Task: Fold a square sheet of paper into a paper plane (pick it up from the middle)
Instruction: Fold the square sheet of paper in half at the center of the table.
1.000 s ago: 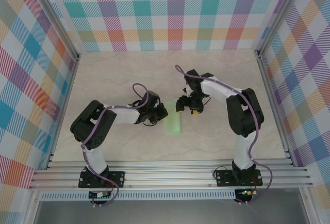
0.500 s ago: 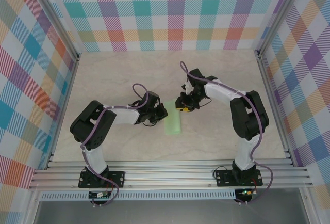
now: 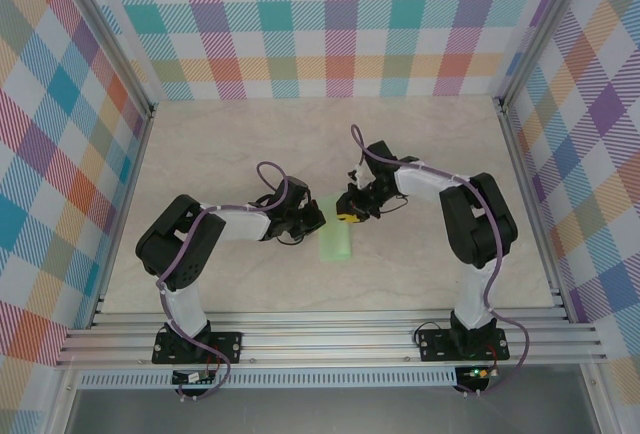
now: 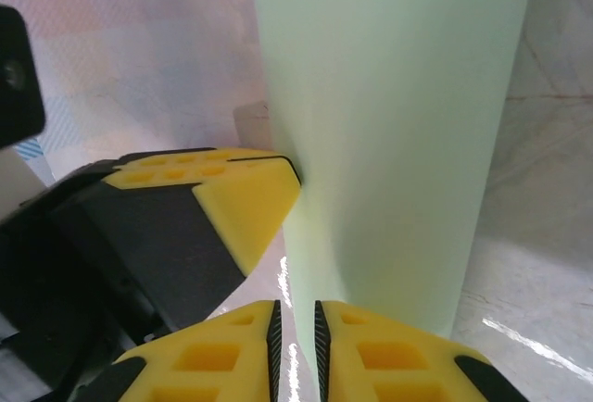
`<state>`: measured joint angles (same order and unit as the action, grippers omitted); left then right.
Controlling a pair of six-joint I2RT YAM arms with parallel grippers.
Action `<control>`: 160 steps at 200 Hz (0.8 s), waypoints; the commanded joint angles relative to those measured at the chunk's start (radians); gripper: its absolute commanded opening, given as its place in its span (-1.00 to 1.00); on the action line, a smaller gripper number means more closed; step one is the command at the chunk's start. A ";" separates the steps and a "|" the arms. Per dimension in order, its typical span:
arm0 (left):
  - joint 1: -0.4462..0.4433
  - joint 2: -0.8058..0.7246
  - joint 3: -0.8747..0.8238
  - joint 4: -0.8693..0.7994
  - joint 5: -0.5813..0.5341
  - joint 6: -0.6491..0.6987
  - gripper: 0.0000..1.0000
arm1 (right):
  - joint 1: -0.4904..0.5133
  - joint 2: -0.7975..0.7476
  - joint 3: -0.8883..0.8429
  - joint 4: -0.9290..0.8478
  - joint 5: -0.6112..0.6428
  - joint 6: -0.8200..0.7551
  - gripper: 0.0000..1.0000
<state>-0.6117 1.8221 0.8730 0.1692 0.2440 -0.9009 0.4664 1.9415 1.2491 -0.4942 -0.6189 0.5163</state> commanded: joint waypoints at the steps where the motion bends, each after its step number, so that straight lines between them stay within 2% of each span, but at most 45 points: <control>1: 0.004 0.002 -0.026 -0.055 -0.013 0.013 -1.00 | 0.003 0.018 -0.029 0.025 -0.052 -0.018 -0.58; 69: 0.004 0.006 -0.019 -0.069 -0.012 0.019 -1.00 | -0.022 0.056 -0.099 0.049 -0.005 -0.052 -0.55; 129: 0.004 0.015 -0.023 -0.069 -0.004 0.022 -1.00 | -0.051 0.068 -0.183 0.112 -0.012 -0.068 -0.51; 160: 0.003 0.020 -0.021 -0.069 -0.004 0.022 -1.00 | -0.060 -0.014 -0.210 0.151 -0.073 -0.074 -0.54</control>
<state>-0.6117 1.8221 0.8730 0.1680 0.2459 -0.8970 0.4156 1.9675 1.0927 -0.3527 -0.7132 0.4709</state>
